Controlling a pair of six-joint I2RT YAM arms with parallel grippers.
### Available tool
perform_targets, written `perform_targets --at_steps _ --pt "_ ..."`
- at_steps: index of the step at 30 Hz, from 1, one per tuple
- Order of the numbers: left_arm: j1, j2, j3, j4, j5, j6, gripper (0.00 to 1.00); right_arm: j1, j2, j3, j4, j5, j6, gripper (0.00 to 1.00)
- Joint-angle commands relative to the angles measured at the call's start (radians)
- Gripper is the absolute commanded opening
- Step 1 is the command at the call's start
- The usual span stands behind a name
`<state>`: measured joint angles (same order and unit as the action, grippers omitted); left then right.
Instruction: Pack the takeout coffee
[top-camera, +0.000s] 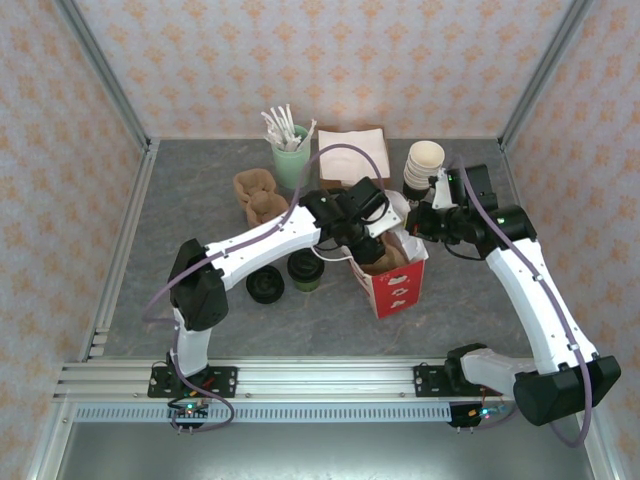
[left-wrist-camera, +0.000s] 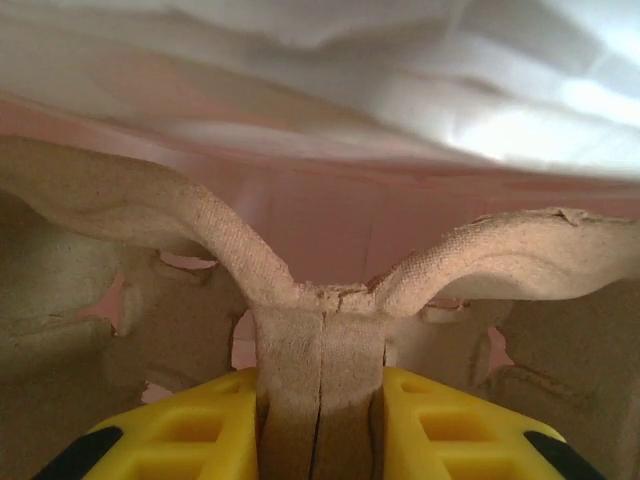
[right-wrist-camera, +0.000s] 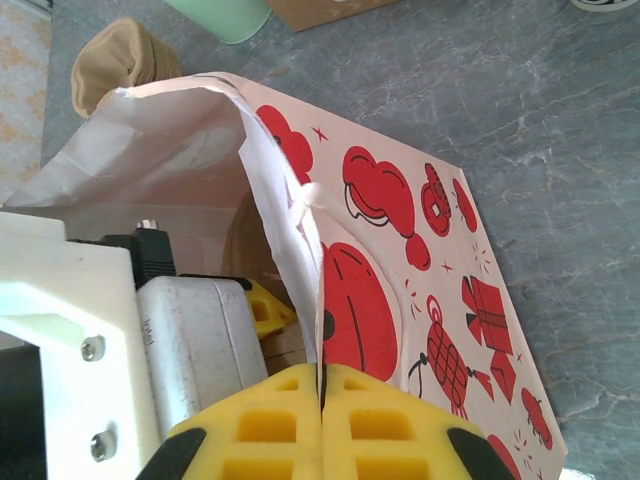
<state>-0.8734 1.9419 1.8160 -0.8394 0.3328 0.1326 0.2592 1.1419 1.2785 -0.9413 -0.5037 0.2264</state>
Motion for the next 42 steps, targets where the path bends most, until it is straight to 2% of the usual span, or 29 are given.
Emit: perform_targets --at_steps 1,23,42 --pt "-0.010 0.016 -0.005 -0.009 0.003 0.032 0.29 0.006 0.001 0.035 -0.029 0.036 -0.020 0.00" --pt "-0.024 0.090 0.065 -0.091 -0.033 0.065 0.32 0.006 -0.006 0.017 0.017 -0.015 -0.003 0.00" --pt "-0.038 0.158 0.098 -0.070 -0.058 0.052 0.32 0.008 -0.019 -0.005 0.041 -0.029 0.020 0.00"
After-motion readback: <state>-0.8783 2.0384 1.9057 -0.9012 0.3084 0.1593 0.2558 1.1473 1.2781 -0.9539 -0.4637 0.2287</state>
